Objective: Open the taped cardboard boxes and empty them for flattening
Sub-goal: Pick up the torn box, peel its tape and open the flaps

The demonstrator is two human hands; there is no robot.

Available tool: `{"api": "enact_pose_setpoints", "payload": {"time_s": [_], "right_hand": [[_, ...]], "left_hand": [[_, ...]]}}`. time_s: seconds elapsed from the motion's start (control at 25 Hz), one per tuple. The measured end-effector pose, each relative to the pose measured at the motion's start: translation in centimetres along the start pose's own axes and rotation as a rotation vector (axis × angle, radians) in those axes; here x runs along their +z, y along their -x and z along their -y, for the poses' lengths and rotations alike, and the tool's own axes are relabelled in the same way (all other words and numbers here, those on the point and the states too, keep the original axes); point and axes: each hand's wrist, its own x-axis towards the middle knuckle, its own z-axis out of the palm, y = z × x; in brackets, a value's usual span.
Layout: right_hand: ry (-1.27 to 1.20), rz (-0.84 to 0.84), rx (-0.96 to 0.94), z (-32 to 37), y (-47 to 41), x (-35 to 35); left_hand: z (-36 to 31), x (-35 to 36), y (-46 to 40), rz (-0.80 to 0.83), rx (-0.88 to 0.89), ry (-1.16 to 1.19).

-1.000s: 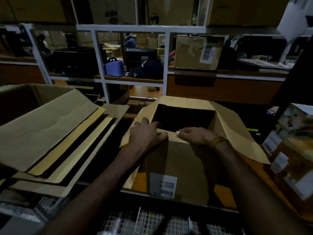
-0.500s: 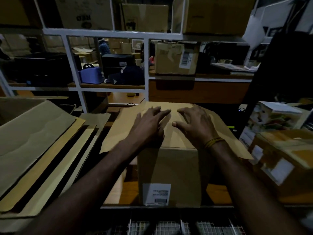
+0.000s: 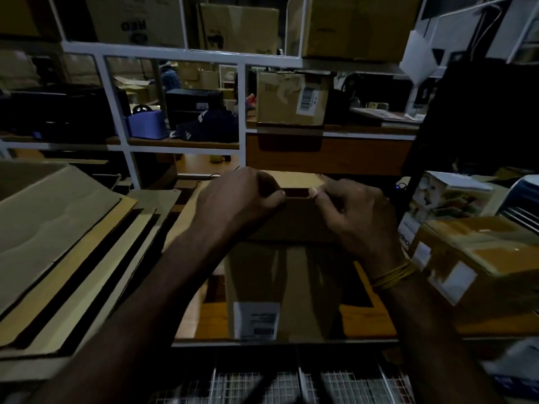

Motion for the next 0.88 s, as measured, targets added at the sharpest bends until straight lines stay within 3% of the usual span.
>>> {"api": "enact_pose_setpoints", "payload": {"time_s": [0.12, 0.24, 0.44, 0.56, 0.68, 0.88], "right_hand": [[0.081, 0.124, 0.091, 1.3, 1.8, -1.6], [0.047, 0.376, 0.199, 1.6, 3.0, -2.4], [0.140, 0.777, 0.240, 0.1, 4.9, -0.6], [0.191, 0.781, 0.204, -0.8, 5.6, 0.6], [0.275, 0.669, 0.160, -1.9, 5.7, 2.1], [0.244, 0.466, 0.092, -3.4, 5.8, 4.0]], "left_hand": [[-0.3, -0.5, 1.9, 0.168, -0.032, 0.088], [-0.2, -0.2, 3.4, 0.351, -0.043, 0.113], [1.0, 3.4, 4.3, 0.569, -0.109, -0.053], [1.9, 6.8, 3.6, 0.473, -0.102, -0.292], [2.6, 9.3, 3.0, 0.189, -0.054, -0.460], [3.5, 11.3, 2.9, -0.149, -0.028, -0.456]]}}
